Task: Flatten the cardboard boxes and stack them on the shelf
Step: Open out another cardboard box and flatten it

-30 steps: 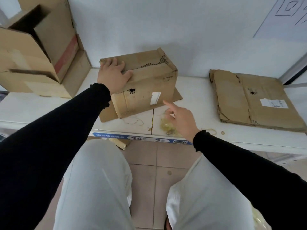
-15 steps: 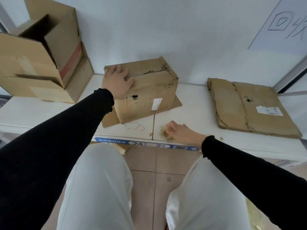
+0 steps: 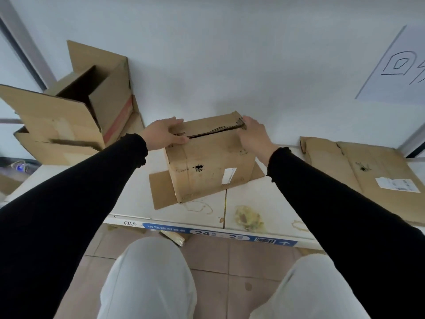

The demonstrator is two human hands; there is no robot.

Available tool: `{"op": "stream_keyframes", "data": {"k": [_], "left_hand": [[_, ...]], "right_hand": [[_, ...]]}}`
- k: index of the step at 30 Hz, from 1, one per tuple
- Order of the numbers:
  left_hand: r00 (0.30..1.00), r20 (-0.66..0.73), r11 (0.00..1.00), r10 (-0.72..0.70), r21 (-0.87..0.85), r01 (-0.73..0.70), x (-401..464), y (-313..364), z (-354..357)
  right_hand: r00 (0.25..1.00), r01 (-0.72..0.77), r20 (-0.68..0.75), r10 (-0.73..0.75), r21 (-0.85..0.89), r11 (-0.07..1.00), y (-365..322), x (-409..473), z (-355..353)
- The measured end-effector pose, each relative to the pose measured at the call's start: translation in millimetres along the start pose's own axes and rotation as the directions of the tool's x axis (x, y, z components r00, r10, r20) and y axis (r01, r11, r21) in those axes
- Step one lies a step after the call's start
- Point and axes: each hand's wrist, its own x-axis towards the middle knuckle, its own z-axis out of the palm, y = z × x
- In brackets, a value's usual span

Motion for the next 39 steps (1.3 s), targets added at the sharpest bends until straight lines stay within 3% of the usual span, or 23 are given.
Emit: {"op": "stream_keyframes", "data": {"k": [2,4,11,13,15,18,20,23,25,27,30,32,35,39], "left_hand": [[1.0,0.011,0.997,0.02,0.08,-0.021,4,1,0],[1.0,-0.003,0.995,0.03,0.099,-0.03,7,4,-1],[0.993,0.121,0.993,0.003,0.114,-0.017,19,13,-21],[0.987,0.159,0.985,-0.015,0.17,-0.012,21,18,-27],[0.987,0.159,0.966,-0.034,0.257,-0.008,21,24,-31],[0.988,0.148,0.923,-0.03,0.384,-0.03,20,31,-31],[0.99,0.138,0.882,-0.025,0.47,-0.043,18,32,-26],[0.993,0.119,0.84,0.007,0.538,-0.07,13,30,-23],[0.998,0.065,0.88,0.018,0.473,-0.047,14,28,-28],[1.0,-0.005,0.959,-0.002,0.283,0.004,16,29,-33],[0.982,-0.187,0.995,-0.033,0.092,0.05,18,29,-34],[0.919,-0.392,0.998,-0.04,0.023,0.053,22,26,-28],[0.864,-0.496,0.968,0.088,0.248,0.044,31,16,-7],[0.884,-0.452,0.936,0.118,0.348,0.052,32,8,19]], "right_hand": [[0.999,-0.042,0.012,0.042,0.007,0.999,0,4,10],[0.998,-0.019,-0.064,0.021,0.03,0.999,6,4,20],[0.955,0.089,-0.296,0.01,0.316,0.945,23,-6,45],[0.947,0.098,-0.314,0.074,0.497,0.862,15,-9,44],[0.936,0.082,-0.292,0.195,0.722,0.687,7,-7,38],[0.926,0.037,-0.22,0.307,0.862,0.506,6,-2,30],[0.934,-0.009,-0.154,0.323,0.892,0.452,10,-4,27],[0.976,-0.05,-0.054,0.211,0.887,0.459,22,-8,13],[0.997,-0.079,0.047,0.066,0.744,0.664,28,-9,-5],[0.983,-0.054,0.179,-0.034,0.463,0.885,25,-10,-23],[0.934,0.053,0.356,-0.046,-0.009,0.999,4,-10,-40],[0.911,0.166,0.411,-0.034,-0.289,0.943,-12,-8,-40],[0.901,0.368,0.42,-0.105,-0.616,0.697,-30,-2,-20],[0.824,0.509,0.557,-0.105,-0.645,0.57,-24,8,8]]}}
